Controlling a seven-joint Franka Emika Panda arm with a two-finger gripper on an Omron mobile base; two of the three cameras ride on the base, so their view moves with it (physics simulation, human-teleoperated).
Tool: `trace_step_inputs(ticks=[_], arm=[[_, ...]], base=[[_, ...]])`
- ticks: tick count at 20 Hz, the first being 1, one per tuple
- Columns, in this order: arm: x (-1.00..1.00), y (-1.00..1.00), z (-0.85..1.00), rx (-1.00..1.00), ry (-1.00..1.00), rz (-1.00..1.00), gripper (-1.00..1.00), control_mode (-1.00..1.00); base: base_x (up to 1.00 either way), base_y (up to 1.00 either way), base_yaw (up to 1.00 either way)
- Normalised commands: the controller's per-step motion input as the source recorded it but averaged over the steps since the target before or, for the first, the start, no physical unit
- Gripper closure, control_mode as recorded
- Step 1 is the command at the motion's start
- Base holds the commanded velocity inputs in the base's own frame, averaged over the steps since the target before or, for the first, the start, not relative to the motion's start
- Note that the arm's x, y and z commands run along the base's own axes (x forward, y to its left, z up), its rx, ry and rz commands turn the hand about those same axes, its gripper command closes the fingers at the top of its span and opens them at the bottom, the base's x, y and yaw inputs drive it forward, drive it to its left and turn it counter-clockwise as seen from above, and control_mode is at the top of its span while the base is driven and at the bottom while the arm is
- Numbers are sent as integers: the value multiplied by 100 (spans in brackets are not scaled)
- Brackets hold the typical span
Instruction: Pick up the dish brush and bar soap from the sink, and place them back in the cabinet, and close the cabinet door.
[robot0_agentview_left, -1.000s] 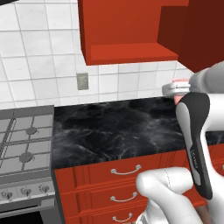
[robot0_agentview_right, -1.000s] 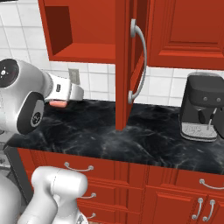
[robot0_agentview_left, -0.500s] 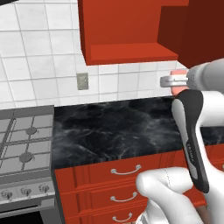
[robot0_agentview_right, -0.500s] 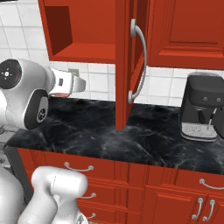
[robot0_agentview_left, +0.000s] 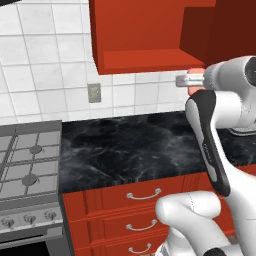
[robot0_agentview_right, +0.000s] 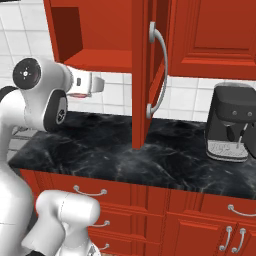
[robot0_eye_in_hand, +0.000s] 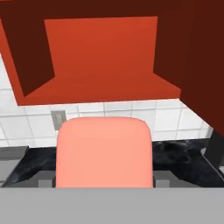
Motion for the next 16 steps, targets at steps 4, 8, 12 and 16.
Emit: trace_step_inputs(ticks=[4,8,12,16], arm=[[43,0,25,4,0,0,100,-100],[35,0,28,3,0,0,100,-100],[36,0,16,1,0,0,100,-100],[40,0,12,0,0,0,100,-100]], base=[[0,0,0],[0,0,0],[0,0,0],[0,0,0]])
